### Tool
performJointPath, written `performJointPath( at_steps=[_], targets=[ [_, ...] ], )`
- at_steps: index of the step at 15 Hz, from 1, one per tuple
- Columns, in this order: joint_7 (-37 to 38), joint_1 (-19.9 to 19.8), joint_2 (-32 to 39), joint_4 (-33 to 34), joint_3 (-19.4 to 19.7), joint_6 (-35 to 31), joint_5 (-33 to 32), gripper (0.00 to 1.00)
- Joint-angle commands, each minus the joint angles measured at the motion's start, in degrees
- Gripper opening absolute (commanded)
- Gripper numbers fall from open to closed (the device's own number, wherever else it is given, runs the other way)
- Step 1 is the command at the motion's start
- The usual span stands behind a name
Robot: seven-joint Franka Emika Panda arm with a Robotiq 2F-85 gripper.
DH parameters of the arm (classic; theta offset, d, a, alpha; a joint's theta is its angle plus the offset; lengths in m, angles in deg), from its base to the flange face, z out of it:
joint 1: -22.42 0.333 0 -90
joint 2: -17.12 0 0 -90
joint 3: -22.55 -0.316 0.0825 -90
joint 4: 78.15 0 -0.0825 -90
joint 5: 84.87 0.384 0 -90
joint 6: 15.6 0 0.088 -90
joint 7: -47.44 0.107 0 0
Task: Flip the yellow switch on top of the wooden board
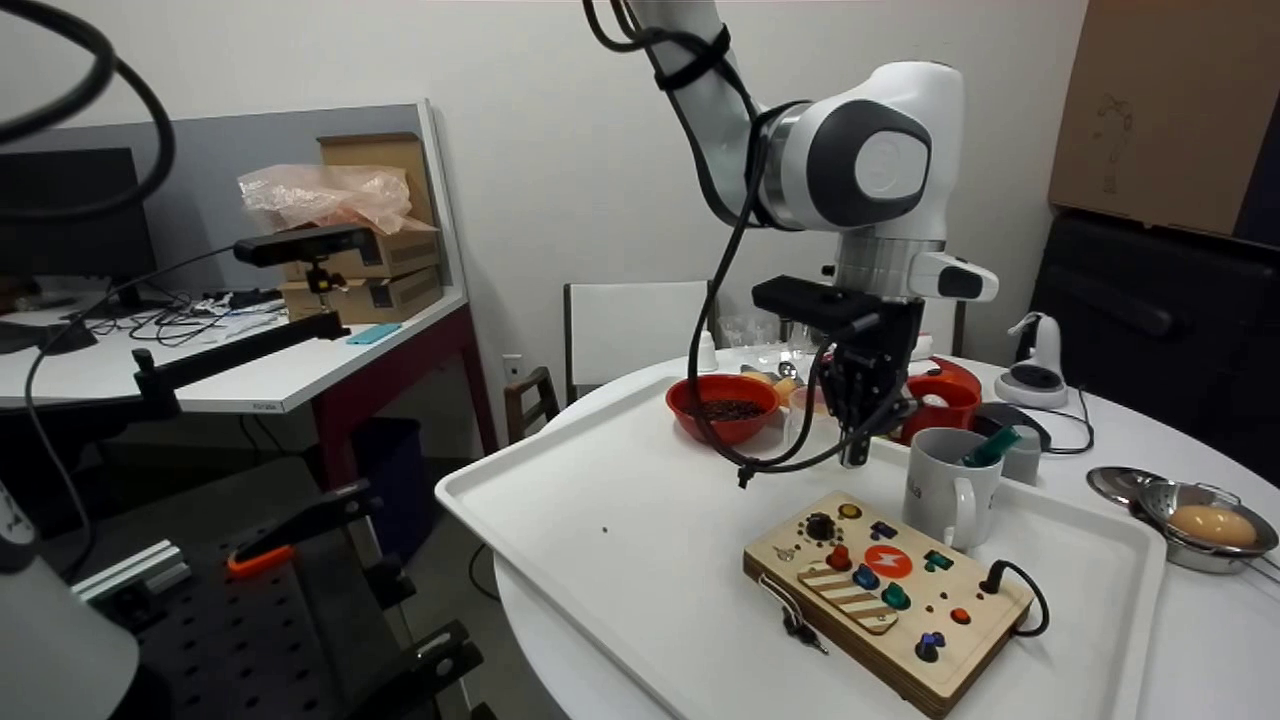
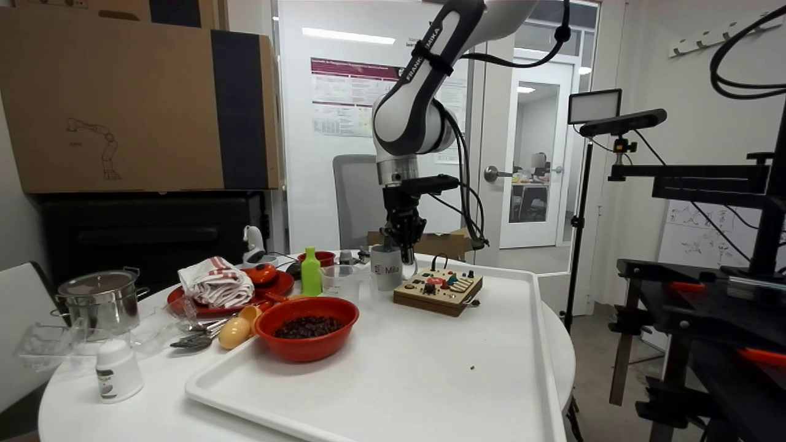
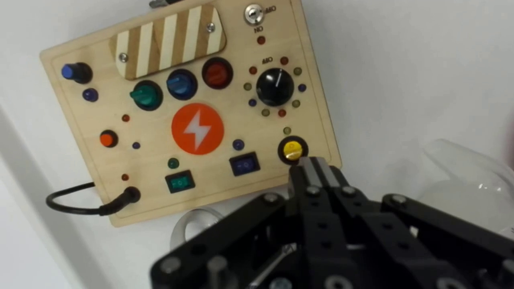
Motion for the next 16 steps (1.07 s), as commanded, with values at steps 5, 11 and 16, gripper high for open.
performJointPath(
  at_steps=[5, 11, 16],
  targets=[
    [-6.16, -2.71, 1.85, 3.55, -0.20, 5.00, 0.11, 0.00],
    [-8.42, -2.86, 2.66, 3.45, -1.06, 5.70, 0.45, 0.00],
    [-8.81, -2.88, 4.32, 4.70, -1.35, 5.63, 0.37, 0.00]
  ],
)
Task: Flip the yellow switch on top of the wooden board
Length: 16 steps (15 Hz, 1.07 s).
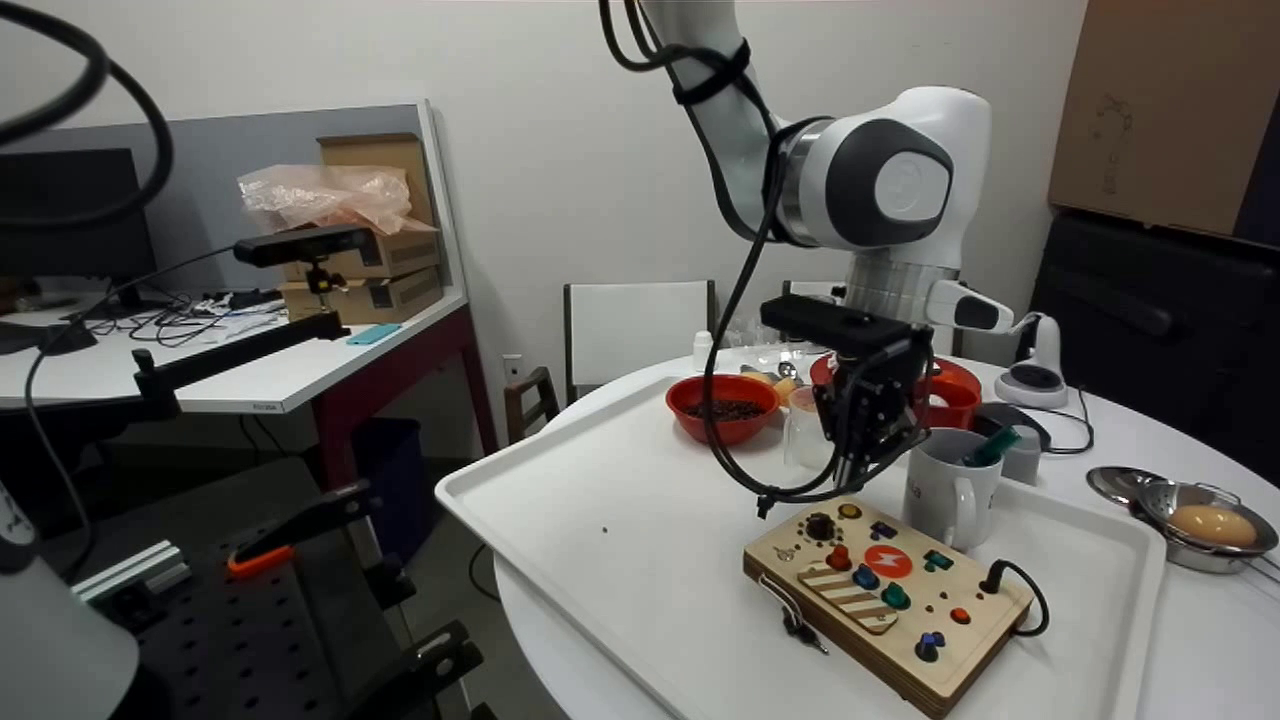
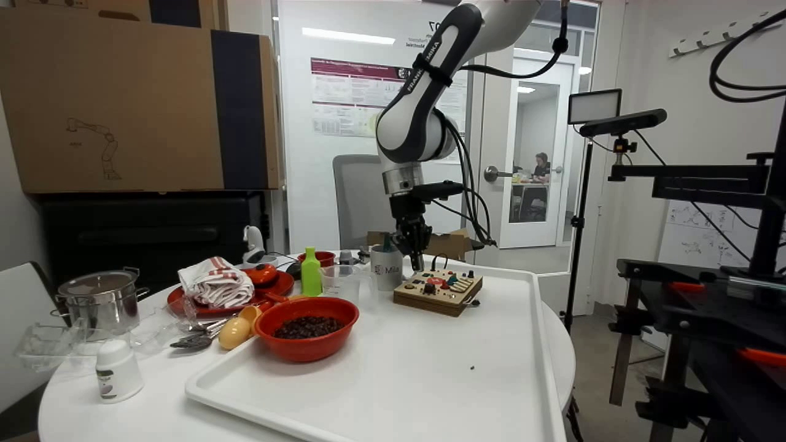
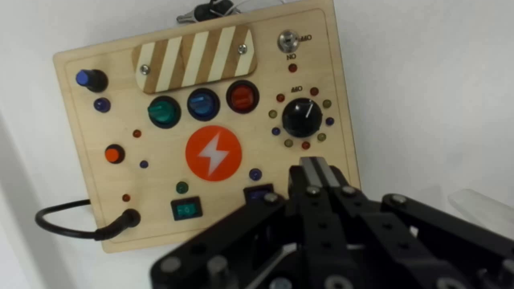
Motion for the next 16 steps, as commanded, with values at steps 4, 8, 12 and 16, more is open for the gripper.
performJointPath(
  at_steps=[4, 8, 12, 16],
  targets=[
    [-1.23, -0.50, 3.59, 4.00, -0.38, 0.70, 0.54, 0.00],
    [-1.08, -0.21, 4.64, 5.59, -0.43, 0.60, 0.37, 0.00],
    [-1.07, 0.02, 5.40, 6.89, -0.42, 0.69, 0.11, 0.00],
    [-1.07, 0.05, 5.87, 7.52, -0.51, 0.90, 0.13, 0.00]
  ],
)
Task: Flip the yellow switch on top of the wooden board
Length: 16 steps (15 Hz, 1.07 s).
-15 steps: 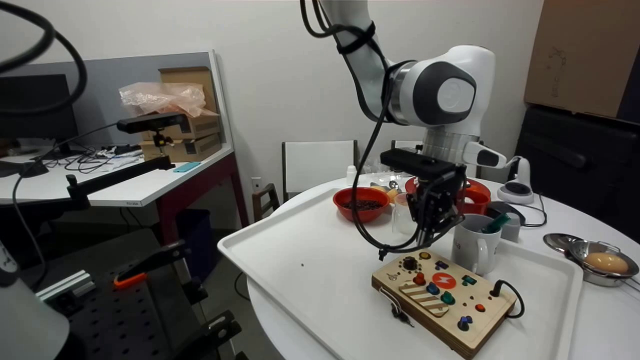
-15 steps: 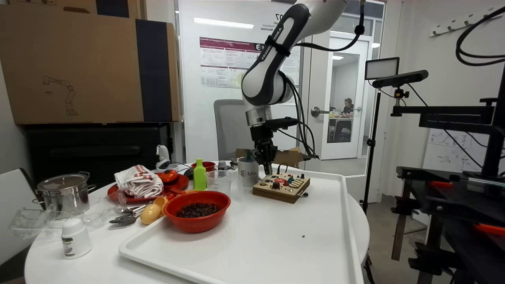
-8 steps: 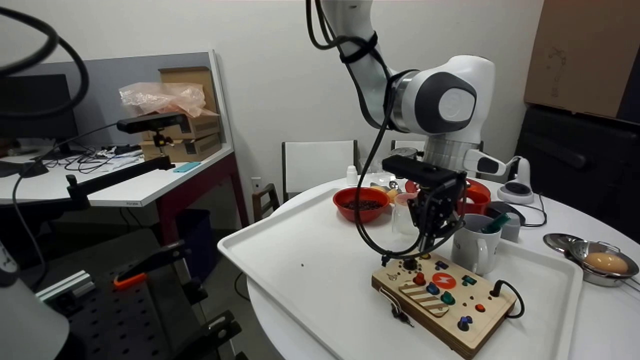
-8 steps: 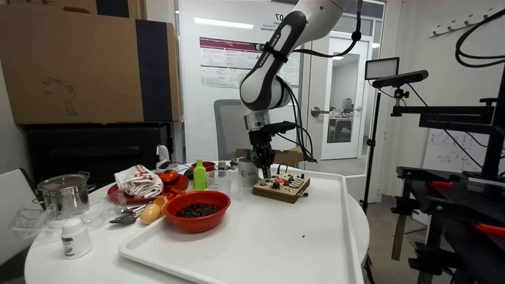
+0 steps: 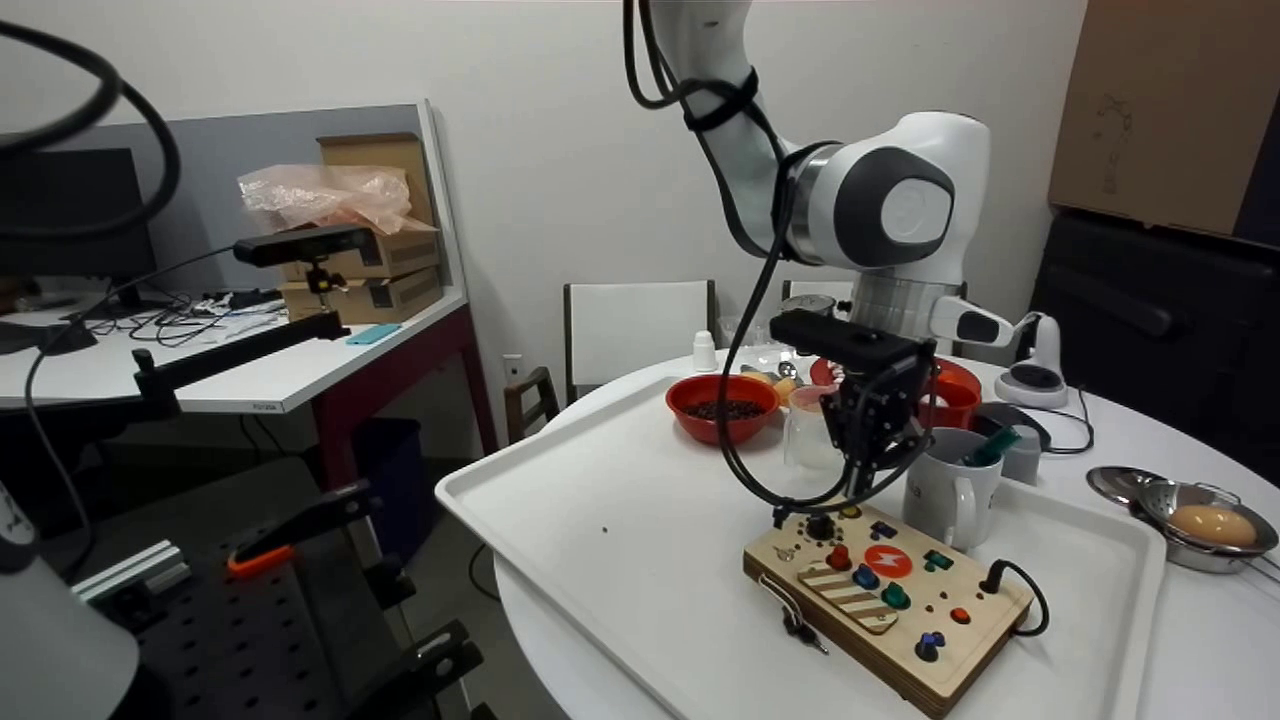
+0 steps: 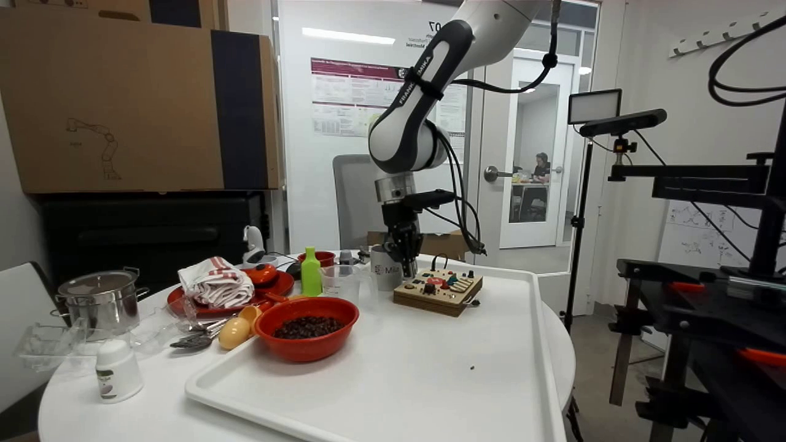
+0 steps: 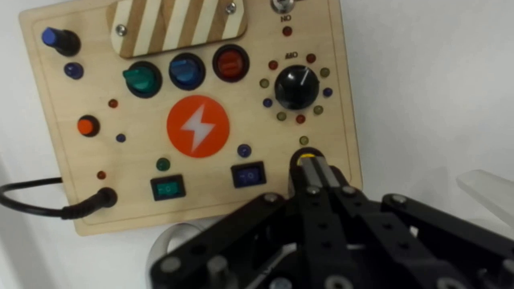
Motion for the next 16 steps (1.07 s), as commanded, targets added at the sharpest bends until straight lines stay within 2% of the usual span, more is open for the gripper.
performJointPath(
  at_steps=[1, 16],
  targets=[
    [-0.80, -0.02, 1.64, 2.41, -0.18, 0.98, 0.13, 0.00],
    [-1.03, 0.01, 3.96, 4.38, -0.19, 1.46, -0.11, 0.00]
  ],
)
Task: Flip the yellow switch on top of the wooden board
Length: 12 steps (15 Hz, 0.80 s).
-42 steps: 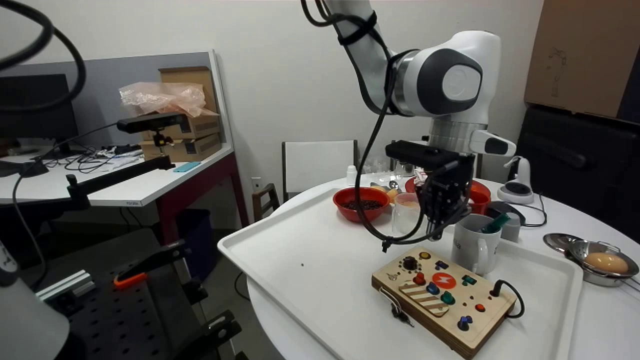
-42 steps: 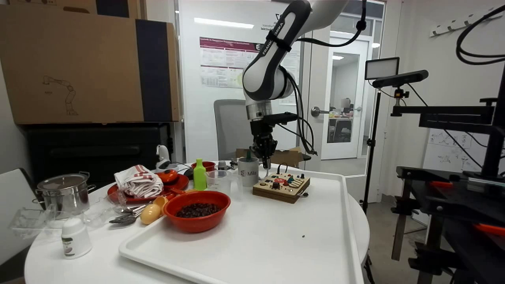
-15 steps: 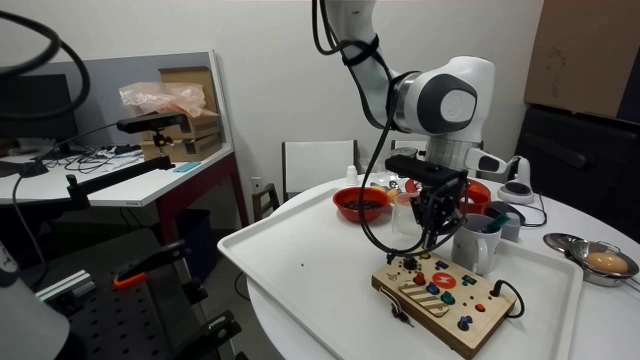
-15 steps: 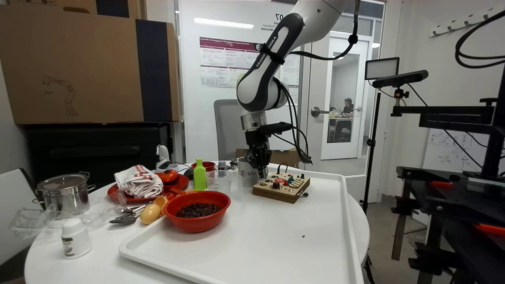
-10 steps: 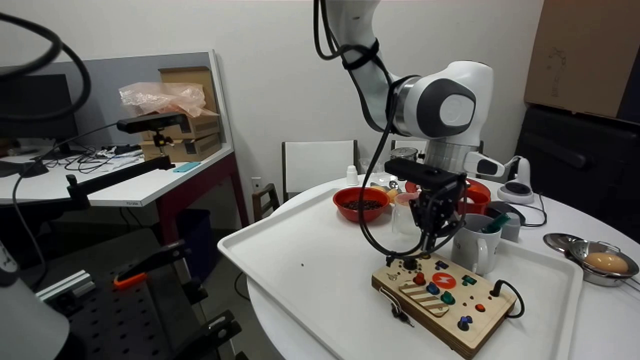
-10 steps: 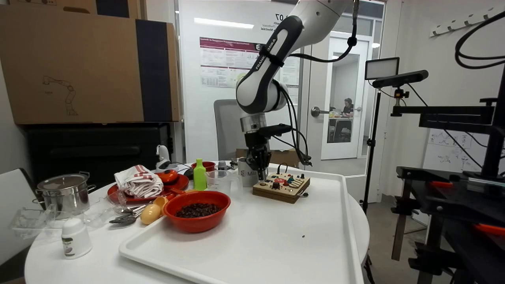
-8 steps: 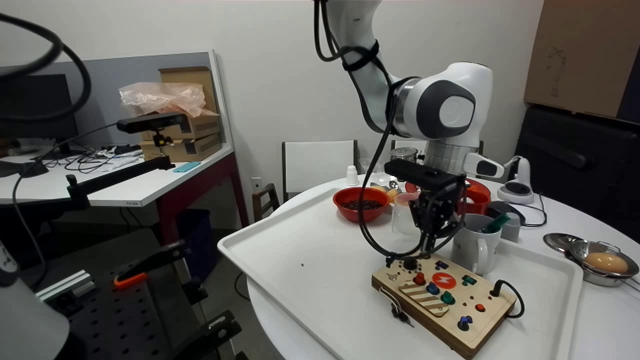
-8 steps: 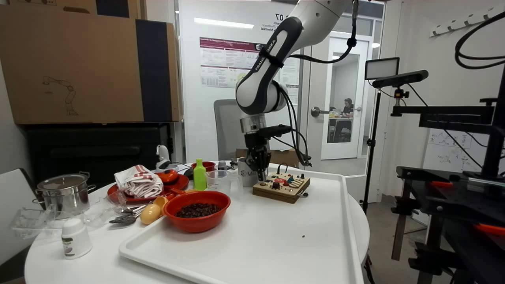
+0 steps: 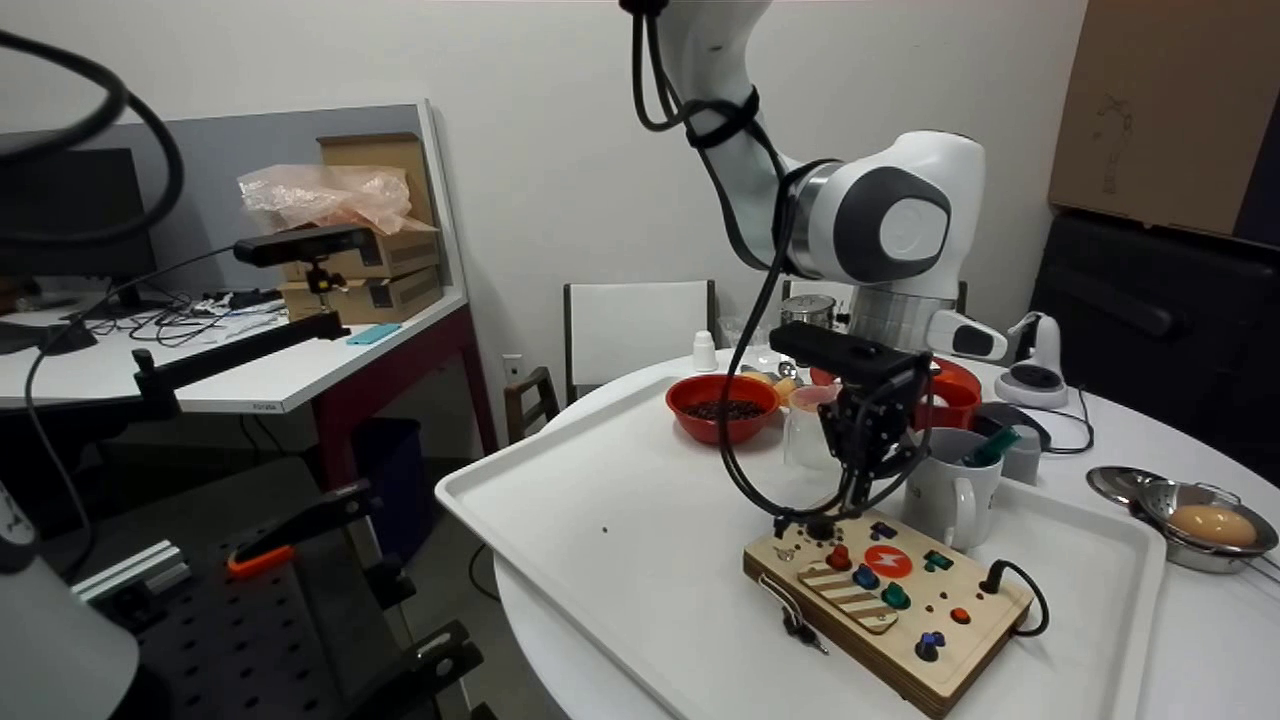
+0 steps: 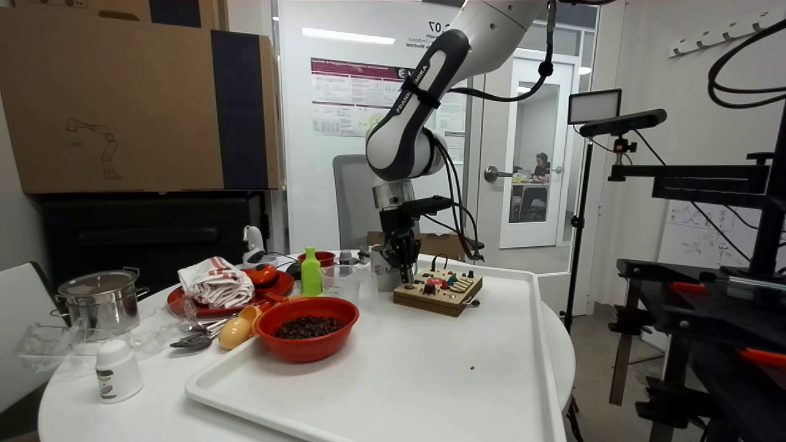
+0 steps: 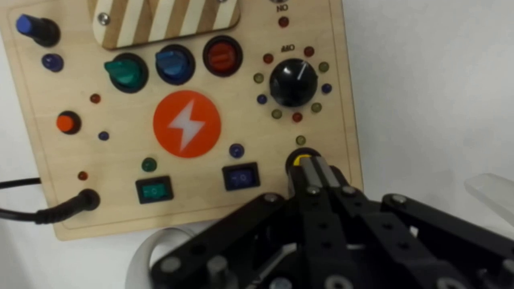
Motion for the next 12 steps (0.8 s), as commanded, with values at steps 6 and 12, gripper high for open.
performJointPath(
  at_steps=[6, 12],
  targets=[
    [-1.10, -0.39, 2.26, 2.47, -0.08, 1.32, 0.15, 0.00],
    [-0.70, -0.60, 4.59, 4.37, 0.30, 1.40, 0.05, 0.00]
  ],
)
